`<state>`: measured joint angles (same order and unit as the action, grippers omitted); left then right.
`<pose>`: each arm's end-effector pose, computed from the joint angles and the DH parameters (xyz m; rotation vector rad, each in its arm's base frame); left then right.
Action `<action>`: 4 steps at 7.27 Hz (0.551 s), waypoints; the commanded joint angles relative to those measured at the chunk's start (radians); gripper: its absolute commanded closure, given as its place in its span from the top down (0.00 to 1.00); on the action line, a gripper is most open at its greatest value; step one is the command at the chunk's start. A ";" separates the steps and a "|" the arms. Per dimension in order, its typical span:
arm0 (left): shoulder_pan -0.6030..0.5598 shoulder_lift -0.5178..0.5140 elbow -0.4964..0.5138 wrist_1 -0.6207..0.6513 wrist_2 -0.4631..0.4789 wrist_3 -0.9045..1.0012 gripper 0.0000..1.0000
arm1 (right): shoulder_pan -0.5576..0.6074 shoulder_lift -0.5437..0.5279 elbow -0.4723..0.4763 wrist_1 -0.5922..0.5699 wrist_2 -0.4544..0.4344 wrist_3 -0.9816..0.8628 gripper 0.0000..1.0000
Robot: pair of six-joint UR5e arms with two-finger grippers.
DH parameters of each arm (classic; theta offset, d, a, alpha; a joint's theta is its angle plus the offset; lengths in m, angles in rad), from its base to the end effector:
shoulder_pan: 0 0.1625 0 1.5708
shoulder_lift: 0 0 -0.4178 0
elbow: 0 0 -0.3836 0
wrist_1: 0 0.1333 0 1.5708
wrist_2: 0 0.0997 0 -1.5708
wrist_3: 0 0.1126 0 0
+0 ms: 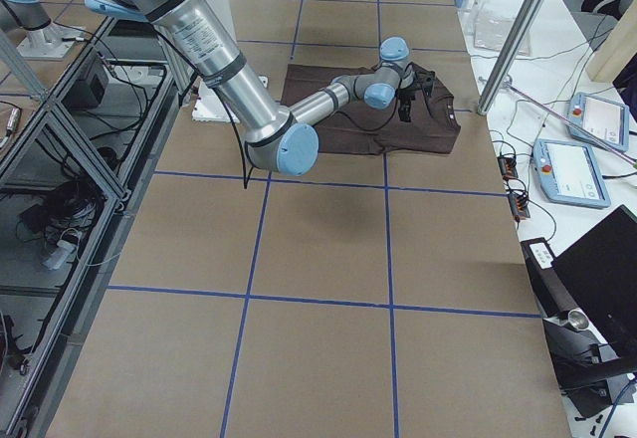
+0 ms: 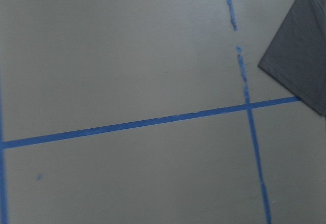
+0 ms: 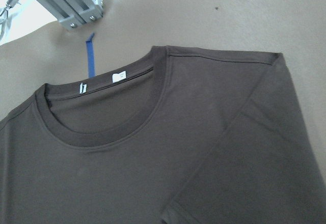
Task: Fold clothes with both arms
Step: 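Release the sleeve and raise the right gripper while the left arm approaches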
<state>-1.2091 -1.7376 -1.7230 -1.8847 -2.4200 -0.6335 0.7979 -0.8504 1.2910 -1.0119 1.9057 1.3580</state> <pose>0.1518 -0.5392 0.4552 0.1301 1.0007 0.0202 -0.4659 -0.6156 0.2865 0.2121 -1.0194 0.3644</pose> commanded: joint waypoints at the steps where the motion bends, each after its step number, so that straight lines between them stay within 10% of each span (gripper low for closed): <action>1: 0.208 -0.170 0.089 -0.010 0.188 -0.247 0.98 | 0.038 -0.144 0.141 0.004 0.116 -0.011 1.00; 4: 0.268 -0.364 0.363 -0.124 0.283 -0.404 0.92 | 0.041 -0.237 0.217 0.003 0.131 -0.033 1.00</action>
<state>-0.9736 -2.0411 -1.4534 -1.9554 -2.1802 -0.9677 0.8378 -1.0590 1.4899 -1.0082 2.0329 1.3362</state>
